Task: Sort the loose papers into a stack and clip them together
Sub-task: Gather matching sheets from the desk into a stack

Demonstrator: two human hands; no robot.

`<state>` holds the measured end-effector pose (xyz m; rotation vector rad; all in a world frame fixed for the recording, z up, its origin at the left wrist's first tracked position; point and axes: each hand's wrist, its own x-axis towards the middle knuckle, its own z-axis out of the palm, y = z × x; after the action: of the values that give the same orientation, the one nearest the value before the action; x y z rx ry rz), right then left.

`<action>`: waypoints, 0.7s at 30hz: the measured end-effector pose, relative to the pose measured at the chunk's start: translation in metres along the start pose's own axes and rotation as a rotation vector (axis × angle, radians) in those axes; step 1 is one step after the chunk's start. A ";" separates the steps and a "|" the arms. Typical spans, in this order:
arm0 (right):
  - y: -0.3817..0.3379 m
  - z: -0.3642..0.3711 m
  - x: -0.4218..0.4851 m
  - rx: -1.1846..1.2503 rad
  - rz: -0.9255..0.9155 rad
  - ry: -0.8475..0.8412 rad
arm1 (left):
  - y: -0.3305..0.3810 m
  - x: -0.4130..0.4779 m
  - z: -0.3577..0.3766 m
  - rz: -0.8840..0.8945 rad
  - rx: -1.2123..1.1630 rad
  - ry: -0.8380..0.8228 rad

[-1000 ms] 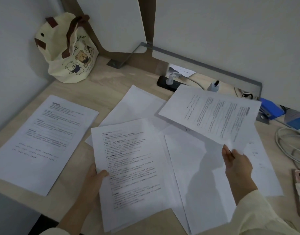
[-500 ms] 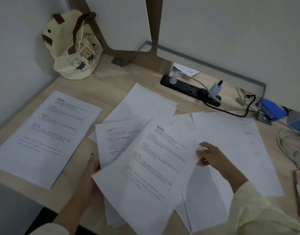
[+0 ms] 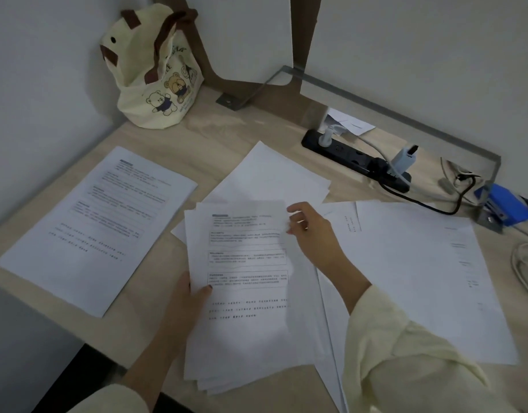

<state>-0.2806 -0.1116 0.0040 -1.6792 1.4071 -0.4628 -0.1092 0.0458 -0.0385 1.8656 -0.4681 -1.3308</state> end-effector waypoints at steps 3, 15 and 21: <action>0.013 0.010 -0.005 0.106 0.130 0.018 | 0.005 -0.008 0.001 0.082 0.037 0.037; -0.004 -0.030 -0.064 0.627 0.203 -0.059 | 0.065 -0.047 -0.016 0.442 -0.081 0.152; -0.044 -0.066 -0.093 0.727 -0.069 0.094 | 0.100 -0.060 -0.009 0.644 -0.162 0.157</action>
<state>-0.3307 -0.0515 0.0981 -1.1184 1.0570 -0.9686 -0.1101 0.0275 0.0768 1.4868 -0.7716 -0.7588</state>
